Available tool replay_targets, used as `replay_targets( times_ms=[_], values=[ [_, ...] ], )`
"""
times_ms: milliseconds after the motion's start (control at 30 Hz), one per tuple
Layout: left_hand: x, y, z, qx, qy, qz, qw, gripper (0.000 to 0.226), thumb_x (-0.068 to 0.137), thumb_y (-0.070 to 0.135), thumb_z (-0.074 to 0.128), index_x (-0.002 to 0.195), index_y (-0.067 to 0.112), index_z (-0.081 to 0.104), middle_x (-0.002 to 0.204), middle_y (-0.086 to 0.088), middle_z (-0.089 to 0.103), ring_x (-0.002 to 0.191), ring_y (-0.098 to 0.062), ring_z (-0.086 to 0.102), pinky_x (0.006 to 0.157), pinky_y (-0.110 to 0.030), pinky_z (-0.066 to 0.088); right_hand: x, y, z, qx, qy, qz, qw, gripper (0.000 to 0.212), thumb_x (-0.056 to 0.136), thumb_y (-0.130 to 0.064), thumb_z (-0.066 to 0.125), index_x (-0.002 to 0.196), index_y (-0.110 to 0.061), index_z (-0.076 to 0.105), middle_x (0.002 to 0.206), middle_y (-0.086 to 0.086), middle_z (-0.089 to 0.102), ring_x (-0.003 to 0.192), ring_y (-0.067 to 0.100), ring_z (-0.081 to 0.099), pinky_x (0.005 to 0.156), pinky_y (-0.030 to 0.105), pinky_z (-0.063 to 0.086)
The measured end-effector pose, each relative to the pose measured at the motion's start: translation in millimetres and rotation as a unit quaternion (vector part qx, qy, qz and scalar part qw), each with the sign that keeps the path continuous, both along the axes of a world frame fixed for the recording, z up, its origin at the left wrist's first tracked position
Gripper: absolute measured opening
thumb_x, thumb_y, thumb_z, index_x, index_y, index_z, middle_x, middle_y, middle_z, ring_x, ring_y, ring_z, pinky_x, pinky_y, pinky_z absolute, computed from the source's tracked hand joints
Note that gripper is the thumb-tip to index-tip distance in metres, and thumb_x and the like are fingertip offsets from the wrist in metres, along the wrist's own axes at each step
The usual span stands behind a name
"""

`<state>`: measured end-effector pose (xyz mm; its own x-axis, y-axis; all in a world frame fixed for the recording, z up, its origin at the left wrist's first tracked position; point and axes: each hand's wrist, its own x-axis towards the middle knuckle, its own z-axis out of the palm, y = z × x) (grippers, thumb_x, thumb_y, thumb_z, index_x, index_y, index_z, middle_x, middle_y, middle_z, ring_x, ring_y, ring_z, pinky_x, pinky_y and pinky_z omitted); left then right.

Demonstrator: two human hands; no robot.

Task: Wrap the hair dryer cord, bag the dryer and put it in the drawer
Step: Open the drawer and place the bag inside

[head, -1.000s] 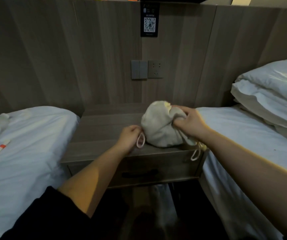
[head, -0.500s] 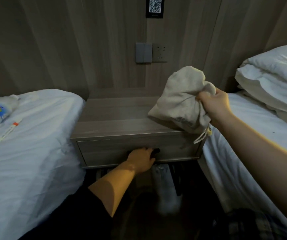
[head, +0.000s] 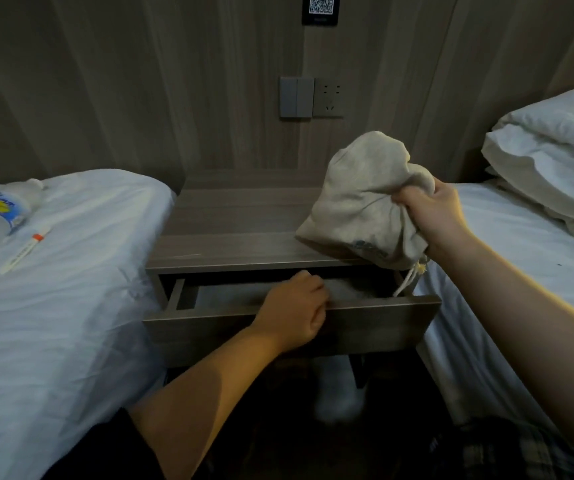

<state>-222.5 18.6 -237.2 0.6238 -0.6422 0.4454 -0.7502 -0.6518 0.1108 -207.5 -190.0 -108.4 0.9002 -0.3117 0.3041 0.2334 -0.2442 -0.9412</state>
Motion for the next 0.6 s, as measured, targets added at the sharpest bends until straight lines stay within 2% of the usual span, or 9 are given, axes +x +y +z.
replay_targets(
  times_ms=[100,167,267,300,367,433,467,533,600],
  values=[
    [11,-1,11,-0.020,0.273,0.127,0.953,0.038,0.094,0.041,0.042,0.108,0.017,0.069,0.112,-0.009,0.068,0.103,-0.024,0.062,0.089,-0.033,0.048,4,-2,-6,0.097,0.041,-0.006,0.994,0.010,0.079,-0.010,0.059,0.074,-0.017,0.063,0.075,-0.001,0.064,0.073,0.009,0.063,0.064,0.024,0.052],
    [20,4,20,-0.084,0.425,0.125,0.893,0.045,0.096,0.045,0.037,0.107,0.016,0.069,0.103,-0.011,0.070,0.088,-0.018,0.064,0.081,-0.028,0.048,5,-4,-13,0.181,0.088,0.015,0.979,0.004,0.077,-0.012,0.060,0.076,-0.012,0.064,0.079,0.004,0.067,0.081,0.016,0.066,0.071,0.031,0.052],
    [31,26,24,-0.181,0.660,0.112,0.721,0.043,0.099,0.036,0.033,0.119,0.009,0.059,0.085,-0.009,0.070,0.065,-0.013,0.064,0.060,-0.023,0.050,3,-6,-27,0.264,0.135,0.110,0.949,0.013,0.081,-0.013,0.054,0.086,-0.012,0.066,0.090,0.008,0.067,0.097,0.022,0.064,0.087,0.037,0.050],
    [33,35,22,-0.235,0.712,0.110,0.652,0.039,0.099,0.031,0.034,0.125,0.009,0.054,0.090,-0.010,0.071,0.067,-0.015,0.068,0.059,-0.024,0.053,1,-6,-32,0.287,0.140,0.137,0.938,0.016,0.085,-0.012,0.048,0.088,-0.013,0.064,0.090,0.007,0.066,0.095,0.021,0.063,0.088,0.036,0.049],
    [39,50,12,-0.378,0.734,0.101,0.555,0.043,0.098,0.031,0.033,0.136,0.011,0.042,0.119,-0.014,0.063,0.093,-0.024,0.068,0.076,-0.034,0.055,-4,-5,-43,0.331,0.156,0.164,0.916,0.021,0.089,-0.012,0.043,0.095,-0.013,0.063,0.090,0.006,0.066,0.092,0.019,0.063,0.085,0.035,0.048],
    [41,58,6,-0.467,0.719,0.059,0.511,0.061,0.096,0.051,0.026,0.143,0.012,0.031,0.145,-0.012,0.042,0.127,-0.030,0.047,0.100,-0.045,0.039,-9,-5,-59,0.360,0.172,0.161,0.903,0.025,0.089,-0.012,0.044,0.107,-0.012,0.061,0.096,0.007,0.067,0.095,0.021,0.063,0.082,0.037,0.048],
    [39,57,6,-0.476,0.718,0.033,0.508,0.071,0.092,0.060,0.022,0.145,0.013,0.028,0.149,-0.010,0.036,0.135,-0.030,0.037,0.105,-0.049,0.032,-11,-5,-68,0.370,0.181,0.156,0.898,0.027,0.089,-0.011,0.044,0.110,-0.012,0.060,0.096,0.007,0.068,0.094,0.022,0.065,0.081,0.038,0.048],
    [30,53,10,-0.462,0.717,-0.004,0.522,0.075,0.084,0.066,0.026,0.143,0.020,0.030,0.149,-0.009,0.035,0.137,-0.031,0.033,0.108,-0.054,0.028,-15,-4,-81,0.373,0.208,0.151,0.891,0.027,0.090,-0.010,0.041,0.108,-0.012,0.060,0.086,0.007,0.073,0.082,0.021,0.070,0.077,0.038,0.047],
    [21,50,14,-0.473,0.714,-0.037,0.514,0.067,0.081,0.060,0.044,0.136,0.023,0.036,0.143,-0.012,0.041,0.131,-0.034,0.040,0.104,-0.055,0.036,-19,-4,-88,0.365,0.237,0.175,0.883,0.028,0.090,-0.009,0.039,0.108,-0.012,0.060,0.080,0.006,0.074,0.076,0.021,0.072,0.073,0.039,0.047]
  ],
)
